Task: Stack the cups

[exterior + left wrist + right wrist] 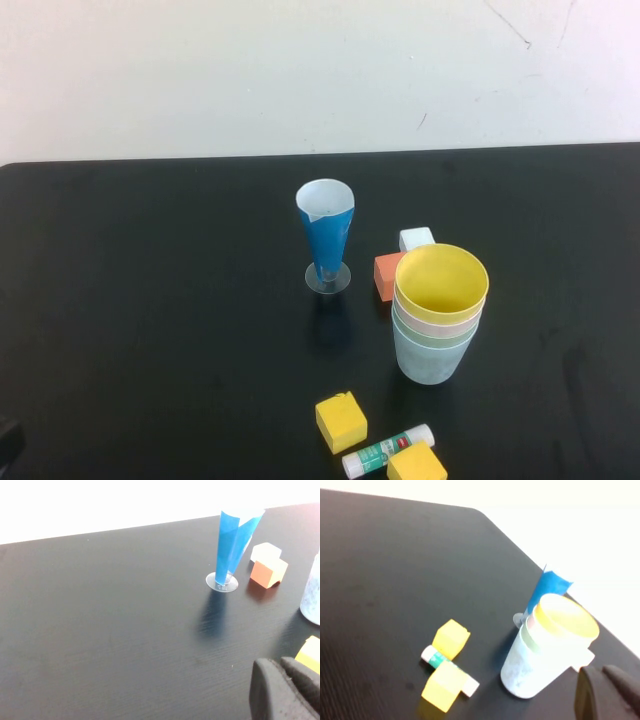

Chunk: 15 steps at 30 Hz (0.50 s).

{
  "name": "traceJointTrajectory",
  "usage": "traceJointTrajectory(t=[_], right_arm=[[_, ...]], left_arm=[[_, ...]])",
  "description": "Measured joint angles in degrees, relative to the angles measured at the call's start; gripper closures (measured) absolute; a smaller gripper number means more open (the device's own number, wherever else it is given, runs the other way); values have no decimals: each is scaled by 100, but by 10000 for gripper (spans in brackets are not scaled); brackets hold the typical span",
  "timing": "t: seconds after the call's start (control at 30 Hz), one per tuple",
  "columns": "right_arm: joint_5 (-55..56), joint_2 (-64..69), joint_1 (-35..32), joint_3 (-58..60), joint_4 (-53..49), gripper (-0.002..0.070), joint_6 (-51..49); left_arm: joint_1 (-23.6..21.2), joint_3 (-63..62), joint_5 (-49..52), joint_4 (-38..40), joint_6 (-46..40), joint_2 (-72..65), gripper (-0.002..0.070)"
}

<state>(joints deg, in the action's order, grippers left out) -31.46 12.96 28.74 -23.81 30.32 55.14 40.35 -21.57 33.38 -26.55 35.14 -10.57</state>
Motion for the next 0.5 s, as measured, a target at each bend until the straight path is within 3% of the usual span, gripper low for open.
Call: traceJointTrajectory(t=[0.23,0.5], right_arm=[[390,-503,-425,876,-160,678,-81],[436,-1335,-2490,1423,-905,678,-1186]], left_arm=[[0,0,0,0,0,0,677],[0,0,0,0,0,0,677]])
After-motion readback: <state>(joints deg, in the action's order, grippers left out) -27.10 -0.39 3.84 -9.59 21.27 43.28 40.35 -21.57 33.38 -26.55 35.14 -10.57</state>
